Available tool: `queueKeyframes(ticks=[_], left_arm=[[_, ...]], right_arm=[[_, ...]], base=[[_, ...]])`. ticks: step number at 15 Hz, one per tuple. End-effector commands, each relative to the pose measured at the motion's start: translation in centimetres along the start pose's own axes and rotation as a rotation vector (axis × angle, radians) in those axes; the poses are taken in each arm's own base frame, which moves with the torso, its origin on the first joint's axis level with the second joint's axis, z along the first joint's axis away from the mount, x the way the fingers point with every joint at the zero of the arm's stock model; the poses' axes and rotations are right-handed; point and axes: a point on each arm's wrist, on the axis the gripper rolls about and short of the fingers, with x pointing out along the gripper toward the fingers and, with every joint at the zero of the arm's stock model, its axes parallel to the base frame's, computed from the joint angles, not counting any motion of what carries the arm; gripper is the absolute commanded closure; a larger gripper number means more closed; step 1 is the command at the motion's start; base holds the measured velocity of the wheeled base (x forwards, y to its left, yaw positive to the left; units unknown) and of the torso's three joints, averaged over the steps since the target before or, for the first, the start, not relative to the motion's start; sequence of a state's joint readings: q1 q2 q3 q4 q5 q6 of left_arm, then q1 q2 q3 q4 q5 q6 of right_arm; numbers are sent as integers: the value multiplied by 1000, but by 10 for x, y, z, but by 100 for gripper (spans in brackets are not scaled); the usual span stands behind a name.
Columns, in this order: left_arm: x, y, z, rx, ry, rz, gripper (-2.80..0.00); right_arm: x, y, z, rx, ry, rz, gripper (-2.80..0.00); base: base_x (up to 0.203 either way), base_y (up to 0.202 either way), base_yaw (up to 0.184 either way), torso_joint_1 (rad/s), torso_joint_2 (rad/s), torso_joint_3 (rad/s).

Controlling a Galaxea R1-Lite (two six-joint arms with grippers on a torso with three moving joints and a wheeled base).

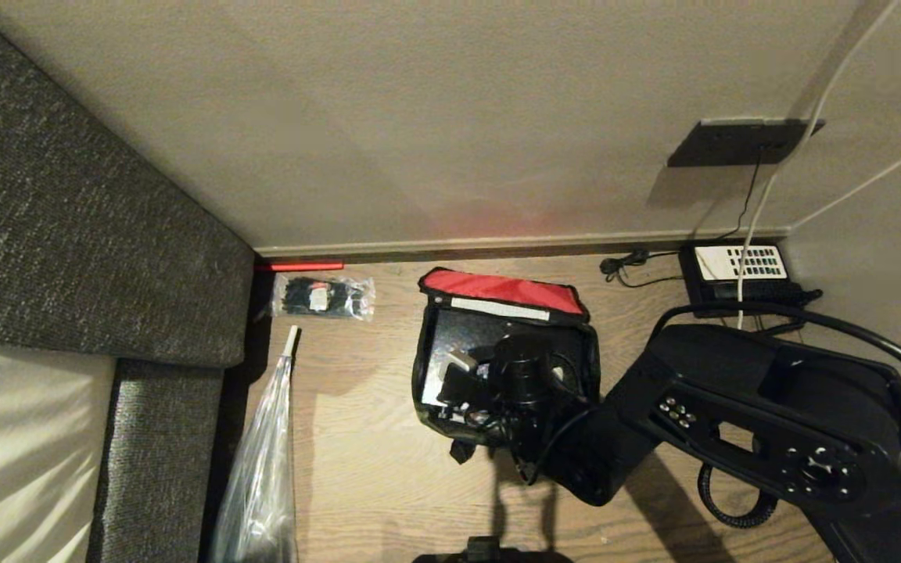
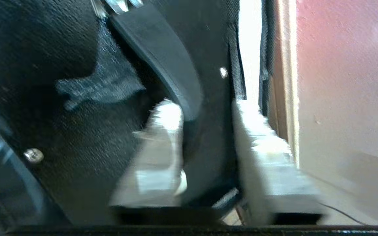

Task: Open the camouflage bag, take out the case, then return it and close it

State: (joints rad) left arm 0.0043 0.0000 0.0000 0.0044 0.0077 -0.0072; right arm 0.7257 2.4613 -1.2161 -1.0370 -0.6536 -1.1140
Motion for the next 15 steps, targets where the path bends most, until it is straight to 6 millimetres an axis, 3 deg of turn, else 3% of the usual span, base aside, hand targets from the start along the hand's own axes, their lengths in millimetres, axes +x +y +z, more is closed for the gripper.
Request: queueKeyframes(ticks=[1,5,7,8,11,13,15], left_arm=[[0,0,-1,0,3,0,0],[0,0,-1,0,3,0,0],[0,0,-1,0,3,0,0],[0,0,-1,0,3,0,0],[0,0,-1,0,3,0,0],[0,0,-1,0,3,0,0],[0,0,-1,0,3,0,0]], right_arm=[[-4,10,-9,-34,23,38,-280],[-30,-3,-14,-37,-7,82,-280],[-51,-26,-16,-13,-55,113,-280],[-62,-39,-18,-11,-65,124,0],[-103,-86,-31,6,-58,158,0],[-141,-122,-47,154,-26,178,0],[-179,-145,-71,372,55,223,0]], base=[[0,0,0,0,0,0],[0,0,0,0,0,0],[0,0,0,0,0,0],[0,0,0,0,0,0],[0,0,0,0,0,0],[0,0,0,0,0,0],[0,0,0,0,0,0]])
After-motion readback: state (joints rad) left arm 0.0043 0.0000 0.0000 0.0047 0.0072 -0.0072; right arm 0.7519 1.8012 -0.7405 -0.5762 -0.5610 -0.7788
